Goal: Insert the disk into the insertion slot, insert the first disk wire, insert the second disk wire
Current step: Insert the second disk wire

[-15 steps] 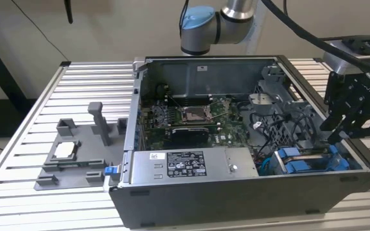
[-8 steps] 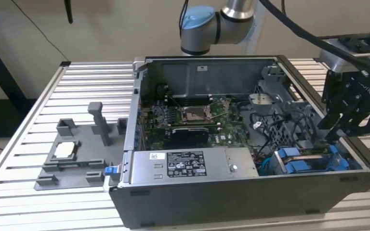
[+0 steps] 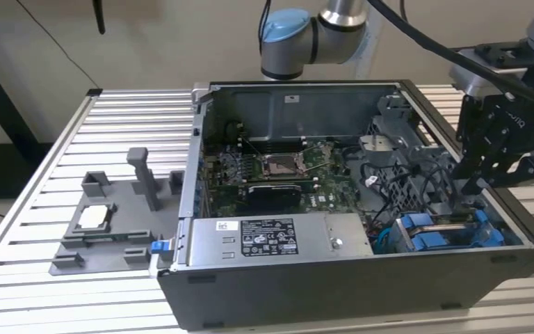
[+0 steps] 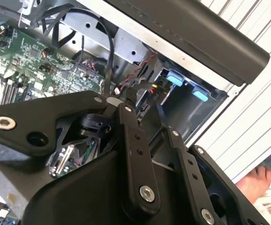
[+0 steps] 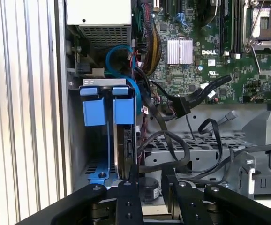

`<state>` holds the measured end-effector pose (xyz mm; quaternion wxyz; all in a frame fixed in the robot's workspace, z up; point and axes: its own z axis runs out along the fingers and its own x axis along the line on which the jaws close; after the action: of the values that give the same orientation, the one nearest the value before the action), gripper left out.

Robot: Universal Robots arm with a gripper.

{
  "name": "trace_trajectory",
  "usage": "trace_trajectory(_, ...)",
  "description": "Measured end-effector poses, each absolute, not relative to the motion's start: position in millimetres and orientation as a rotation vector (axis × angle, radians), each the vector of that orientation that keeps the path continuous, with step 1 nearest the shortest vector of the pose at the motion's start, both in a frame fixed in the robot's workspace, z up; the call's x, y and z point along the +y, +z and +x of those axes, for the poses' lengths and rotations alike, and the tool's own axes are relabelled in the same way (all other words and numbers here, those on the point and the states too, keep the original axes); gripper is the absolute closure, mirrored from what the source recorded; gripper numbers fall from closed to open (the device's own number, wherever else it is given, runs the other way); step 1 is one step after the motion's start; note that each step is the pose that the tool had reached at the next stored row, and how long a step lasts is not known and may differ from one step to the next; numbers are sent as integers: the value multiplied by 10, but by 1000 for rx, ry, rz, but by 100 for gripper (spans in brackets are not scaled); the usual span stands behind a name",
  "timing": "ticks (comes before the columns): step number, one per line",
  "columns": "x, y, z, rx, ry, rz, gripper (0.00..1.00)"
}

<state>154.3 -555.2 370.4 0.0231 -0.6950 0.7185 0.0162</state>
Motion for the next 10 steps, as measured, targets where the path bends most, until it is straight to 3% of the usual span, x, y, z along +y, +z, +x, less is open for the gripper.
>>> trace_trajectory(10,-5543,3778,1399,2220,60,-2148,66)
